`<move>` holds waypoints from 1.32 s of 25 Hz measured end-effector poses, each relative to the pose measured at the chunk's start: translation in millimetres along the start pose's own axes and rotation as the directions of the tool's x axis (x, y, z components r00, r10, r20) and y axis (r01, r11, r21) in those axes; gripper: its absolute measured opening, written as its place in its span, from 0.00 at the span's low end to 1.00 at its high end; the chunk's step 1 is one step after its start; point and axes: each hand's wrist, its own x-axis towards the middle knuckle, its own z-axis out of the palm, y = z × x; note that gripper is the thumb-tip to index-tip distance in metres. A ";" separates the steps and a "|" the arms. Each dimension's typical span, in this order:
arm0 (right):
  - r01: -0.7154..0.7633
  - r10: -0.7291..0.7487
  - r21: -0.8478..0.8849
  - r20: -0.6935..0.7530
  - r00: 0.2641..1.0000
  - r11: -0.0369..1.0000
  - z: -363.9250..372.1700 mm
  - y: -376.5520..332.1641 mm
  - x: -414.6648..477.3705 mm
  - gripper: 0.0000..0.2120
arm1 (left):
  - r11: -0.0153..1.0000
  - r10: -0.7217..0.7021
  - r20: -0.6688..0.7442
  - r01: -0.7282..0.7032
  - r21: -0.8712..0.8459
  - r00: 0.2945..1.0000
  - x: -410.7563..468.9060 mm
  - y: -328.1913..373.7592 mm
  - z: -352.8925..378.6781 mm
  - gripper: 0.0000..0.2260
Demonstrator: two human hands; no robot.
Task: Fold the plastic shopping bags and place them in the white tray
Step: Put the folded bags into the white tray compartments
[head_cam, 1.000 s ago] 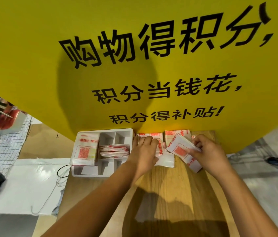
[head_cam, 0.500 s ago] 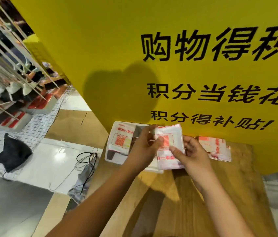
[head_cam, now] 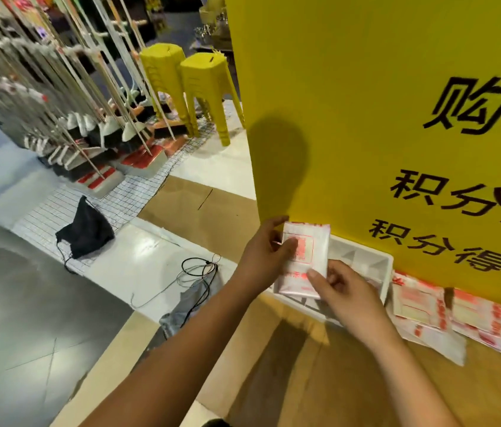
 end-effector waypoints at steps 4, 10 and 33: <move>-0.122 0.133 0.126 -0.086 0.987 0.985 4.5 4.7 16.4 0.13 | 0.989 0.053 0.098 -0.066 0.131 0.994 15.5 -9.3 4.5 0.23; -0.120 0.107 -0.082 -0.138 0.985 0.989 16.8 14.5 51.1 0.25 | 0.757 0.196 0.280 -0.327 0.566 0.940 15.7 -42.2 2.9 0.24; -0.008 -0.129 -0.495 -0.243 0.961 0.869 42.0 36.4 64.4 0.27 | 0.649 0.102 0.423 -0.383 0.658 0.900 30.3 -64.7 2.2 0.41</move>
